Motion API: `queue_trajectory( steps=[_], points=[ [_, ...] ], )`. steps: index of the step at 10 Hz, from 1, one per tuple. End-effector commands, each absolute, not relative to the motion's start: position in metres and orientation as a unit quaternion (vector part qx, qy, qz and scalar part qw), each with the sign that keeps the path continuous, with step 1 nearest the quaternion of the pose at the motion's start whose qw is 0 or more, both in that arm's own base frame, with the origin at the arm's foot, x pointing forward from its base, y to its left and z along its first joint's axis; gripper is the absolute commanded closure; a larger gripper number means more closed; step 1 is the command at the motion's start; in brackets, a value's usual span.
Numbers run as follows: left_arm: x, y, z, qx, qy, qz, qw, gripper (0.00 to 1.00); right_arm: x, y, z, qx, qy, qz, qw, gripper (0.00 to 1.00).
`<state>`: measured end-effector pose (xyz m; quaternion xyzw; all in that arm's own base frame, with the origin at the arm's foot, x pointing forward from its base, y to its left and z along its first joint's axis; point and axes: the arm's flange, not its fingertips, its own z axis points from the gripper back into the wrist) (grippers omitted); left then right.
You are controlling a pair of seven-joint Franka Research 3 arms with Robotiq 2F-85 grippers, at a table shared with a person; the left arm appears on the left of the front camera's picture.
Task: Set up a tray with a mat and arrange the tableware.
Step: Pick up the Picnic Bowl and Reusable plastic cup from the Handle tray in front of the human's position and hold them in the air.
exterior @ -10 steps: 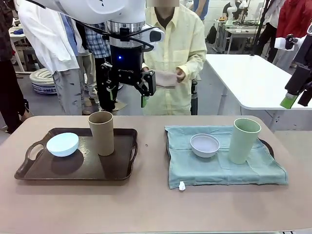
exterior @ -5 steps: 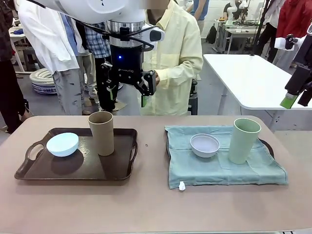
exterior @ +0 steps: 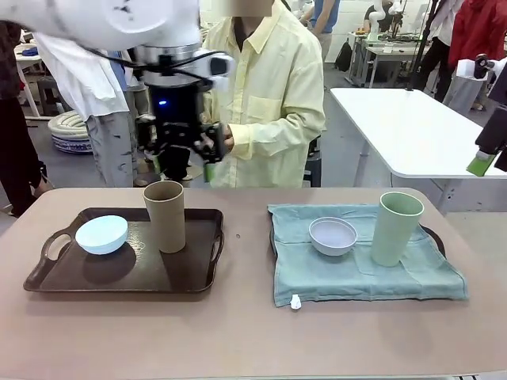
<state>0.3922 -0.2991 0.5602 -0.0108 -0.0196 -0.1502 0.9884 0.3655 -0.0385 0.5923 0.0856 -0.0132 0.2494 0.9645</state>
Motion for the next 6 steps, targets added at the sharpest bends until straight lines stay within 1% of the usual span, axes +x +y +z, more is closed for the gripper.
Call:
queue_trajectory(
  steps=[1, 2, 3, 5, 6],
  points=[
    [0.376, -0.233, 0.543, -0.040, -0.008, -0.146, 0.988, 0.00, 0.360, -0.054, 0.584, 0.084, -0.023, 0.256, 0.963, 0.00],
    [0.375, -0.202, 0.538, -0.048, -0.010, -0.131, 0.990, 0.00, 0.359, -0.066, 0.582, 0.113, -0.023, 0.267, 0.957, 0.00],
    [0.374, -0.174, 0.535, -0.064, -0.015, -0.116, 0.991, 0.00, 0.360, -0.080, 0.583, 0.174, -0.021, 0.280, 0.944, 0.00],
    [0.369, -0.116, 0.528, -0.120, -0.018, -0.077, 0.990, 0.00, 0.363, -0.112, 0.586, 0.275, -0.019, 0.278, 0.920, 0.00],
    [0.364, -0.087, 0.526, -0.152, -0.022, -0.056, 0.987, 0.00, 0.361, -0.124, 0.584, 0.300, -0.011, 0.258, 0.918, 0.00]
  ],
)
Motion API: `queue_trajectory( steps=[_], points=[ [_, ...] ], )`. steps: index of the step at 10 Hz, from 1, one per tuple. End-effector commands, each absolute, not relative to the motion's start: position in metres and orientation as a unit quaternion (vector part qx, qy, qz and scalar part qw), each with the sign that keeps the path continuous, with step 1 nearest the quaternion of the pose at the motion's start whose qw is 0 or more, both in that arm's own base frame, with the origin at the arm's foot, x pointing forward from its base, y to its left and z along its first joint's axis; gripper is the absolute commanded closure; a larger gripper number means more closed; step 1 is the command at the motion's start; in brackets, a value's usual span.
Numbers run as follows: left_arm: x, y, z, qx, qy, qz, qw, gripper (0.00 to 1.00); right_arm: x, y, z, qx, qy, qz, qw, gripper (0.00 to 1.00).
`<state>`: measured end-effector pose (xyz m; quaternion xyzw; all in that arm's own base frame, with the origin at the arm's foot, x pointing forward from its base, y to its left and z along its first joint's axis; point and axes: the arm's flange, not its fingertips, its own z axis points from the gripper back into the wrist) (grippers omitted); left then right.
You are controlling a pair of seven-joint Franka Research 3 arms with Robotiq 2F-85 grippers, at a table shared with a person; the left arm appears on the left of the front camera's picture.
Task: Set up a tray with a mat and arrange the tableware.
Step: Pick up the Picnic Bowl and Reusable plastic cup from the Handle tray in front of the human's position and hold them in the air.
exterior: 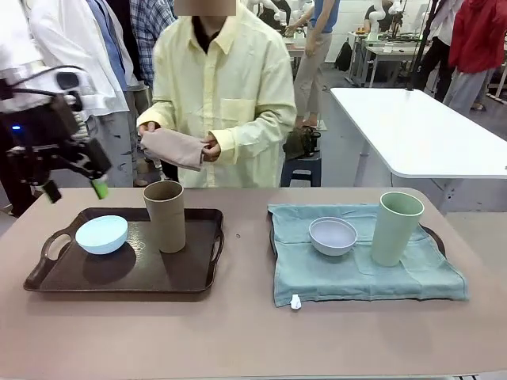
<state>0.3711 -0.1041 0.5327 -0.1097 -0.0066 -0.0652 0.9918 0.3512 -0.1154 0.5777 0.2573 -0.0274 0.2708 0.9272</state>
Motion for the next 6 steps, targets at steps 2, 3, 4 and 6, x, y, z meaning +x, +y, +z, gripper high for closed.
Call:
queue_trajectory(
  steps=[2, 3, 4, 6],
  points=[
    [0.352, -0.031, 0.524, -0.220, -0.032, -0.028, 0.975, 0.00, 0.356, -0.148, 0.573, 0.338, 0.019, 0.196, 0.920, 0.00],
    [0.348, -0.008, 0.520, -0.253, -0.048, -0.011, 0.966, 0.00, 0.352, -0.161, 0.566, 0.363, 0.025, 0.175, 0.915, 0.00],
    [0.340, 0.013, 0.515, -0.299, -0.073, 0.002, 0.951, 0.00, 0.346, -0.172, 0.556, 0.386, 0.039, 0.158, 0.908, 0.00],
    [0.324, 0.047, 0.503, -0.343, -0.100, 0.022, 0.934, 0.00, 0.336, -0.191, 0.531, 0.407, 0.057, 0.115, 0.904, 0.00]
  ],
)
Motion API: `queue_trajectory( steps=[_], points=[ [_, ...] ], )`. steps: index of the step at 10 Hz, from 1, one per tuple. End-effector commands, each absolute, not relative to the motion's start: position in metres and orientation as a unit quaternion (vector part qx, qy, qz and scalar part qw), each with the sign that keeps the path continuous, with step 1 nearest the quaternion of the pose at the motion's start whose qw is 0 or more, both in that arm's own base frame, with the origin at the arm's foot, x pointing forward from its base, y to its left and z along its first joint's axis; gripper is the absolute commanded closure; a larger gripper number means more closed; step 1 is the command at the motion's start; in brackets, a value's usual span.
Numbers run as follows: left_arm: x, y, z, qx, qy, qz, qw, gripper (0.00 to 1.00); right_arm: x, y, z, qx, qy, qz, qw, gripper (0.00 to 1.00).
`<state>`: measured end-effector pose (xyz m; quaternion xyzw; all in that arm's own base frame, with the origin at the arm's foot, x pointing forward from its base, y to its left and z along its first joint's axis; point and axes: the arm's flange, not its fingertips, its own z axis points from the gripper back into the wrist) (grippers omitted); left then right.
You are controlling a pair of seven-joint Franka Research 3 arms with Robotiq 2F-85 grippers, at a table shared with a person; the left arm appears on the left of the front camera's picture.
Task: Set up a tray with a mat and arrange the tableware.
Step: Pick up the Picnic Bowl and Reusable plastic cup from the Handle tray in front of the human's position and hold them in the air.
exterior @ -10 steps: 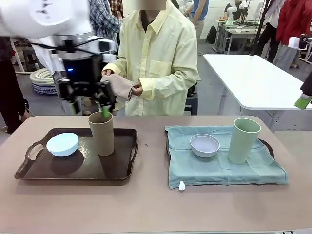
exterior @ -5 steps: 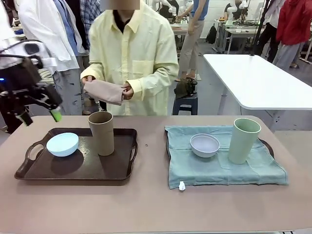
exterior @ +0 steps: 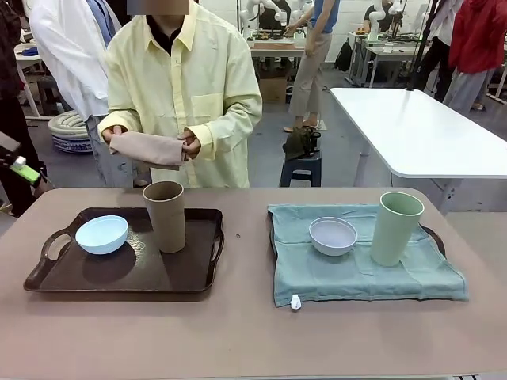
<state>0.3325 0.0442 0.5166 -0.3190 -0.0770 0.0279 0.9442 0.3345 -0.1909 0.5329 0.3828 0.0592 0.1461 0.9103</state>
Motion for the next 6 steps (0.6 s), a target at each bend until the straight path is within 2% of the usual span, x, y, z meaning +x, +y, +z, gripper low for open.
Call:
queue_trajectory(
  steps=[1, 2, 3, 6],
  points=[
    [0.319, 0.055, 0.496, -0.355, -0.104, 0.028, 0.929, 0.00, 0.333, -0.199, 0.521, 0.411, 0.044, 0.088, 0.906, 0.00],
    [0.315, 0.049, 0.497, -0.332, -0.103, 0.025, 0.937, 0.00, 0.331, -0.200, 0.516, 0.386, 0.033, 0.067, 0.920, 0.00],
    [0.325, 0.056, 0.509, -0.339, -0.086, 0.035, 0.936, 0.00, 0.331, -0.201, 0.524, 0.392, 0.062, 0.124, 0.910, 0.00],
    [0.325, 0.056, 0.509, -0.339, -0.086, 0.035, 0.936, 0.00, 0.331, -0.201, 0.524, 0.392, 0.062, 0.124, 0.910, 0.00]
  ],
)
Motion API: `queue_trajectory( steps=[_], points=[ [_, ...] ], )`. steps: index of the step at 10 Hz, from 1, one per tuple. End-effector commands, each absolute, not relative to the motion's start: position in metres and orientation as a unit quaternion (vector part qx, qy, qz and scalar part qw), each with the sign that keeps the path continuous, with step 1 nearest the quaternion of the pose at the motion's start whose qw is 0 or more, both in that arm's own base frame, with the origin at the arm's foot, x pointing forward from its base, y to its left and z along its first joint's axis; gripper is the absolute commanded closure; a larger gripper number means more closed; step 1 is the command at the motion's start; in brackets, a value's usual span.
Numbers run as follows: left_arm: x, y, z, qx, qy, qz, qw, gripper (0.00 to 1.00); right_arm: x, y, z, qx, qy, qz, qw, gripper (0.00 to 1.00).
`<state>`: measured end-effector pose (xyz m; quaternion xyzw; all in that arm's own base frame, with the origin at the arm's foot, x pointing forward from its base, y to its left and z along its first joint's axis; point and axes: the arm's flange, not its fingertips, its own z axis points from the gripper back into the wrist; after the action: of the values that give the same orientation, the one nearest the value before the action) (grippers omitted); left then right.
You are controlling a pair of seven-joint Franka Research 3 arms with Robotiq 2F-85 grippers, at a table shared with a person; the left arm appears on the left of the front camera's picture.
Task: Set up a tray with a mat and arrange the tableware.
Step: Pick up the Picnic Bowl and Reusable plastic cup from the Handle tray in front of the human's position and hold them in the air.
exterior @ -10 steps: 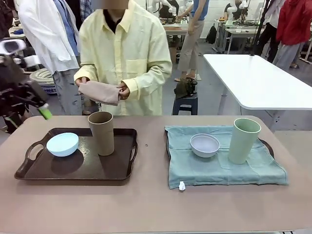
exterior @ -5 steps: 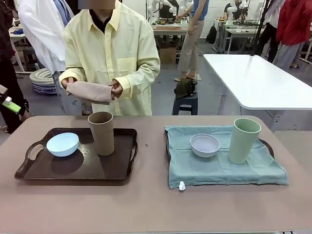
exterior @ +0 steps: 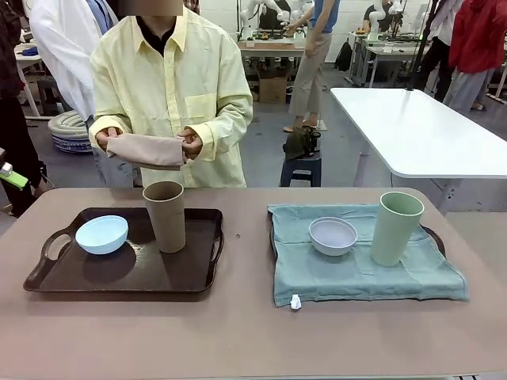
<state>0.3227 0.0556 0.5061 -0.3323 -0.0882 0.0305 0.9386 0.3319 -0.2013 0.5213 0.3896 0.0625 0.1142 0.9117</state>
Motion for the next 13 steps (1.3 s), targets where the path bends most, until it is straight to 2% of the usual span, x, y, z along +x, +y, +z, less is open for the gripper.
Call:
queue_trajectory(
  steps=[1, 3, 4, 7, 10, 13],
  points=[
    [0.325, 0.056, 0.509, -0.339, -0.086, 0.035, 0.936, 0.00, 0.331, -0.201, 0.524, 0.392, 0.062, 0.124, 0.910, 0.00],
    [0.323, 0.055, 0.506, -0.332, -0.088, 0.030, 0.939, 0.00, 0.332, -0.200, 0.522, 0.389, 0.063, 0.116, 0.912, 0.00],
    [0.336, 0.065, 0.504, -0.327, -0.080, 0.042, 0.941, 0.00, 0.324, -0.202, 0.510, 0.376, 0.043, 0.061, 0.924, 0.00],
    [0.343, 0.101, 0.495, -0.368, -0.036, 0.020, 0.929, 0.00, 0.285, -0.214, 0.471, 0.390, 0.040, -0.004, 0.920, 0.00],
    [0.342, 0.140, 0.485, -0.422, -0.011, -0.010, 0.906, 0.00, 0.252, -0.214, 0.450, 0.432, 0.017, -0.024, 0.902, 0.00],
    [0.336, 0.137, 0.481, -0.412, -0.010, -0.003, 0.911, 0.00, 0.252, -0.206, 0.450, 0.457, -0.006, 0.004, 0.890, 0.00]
  ],
)
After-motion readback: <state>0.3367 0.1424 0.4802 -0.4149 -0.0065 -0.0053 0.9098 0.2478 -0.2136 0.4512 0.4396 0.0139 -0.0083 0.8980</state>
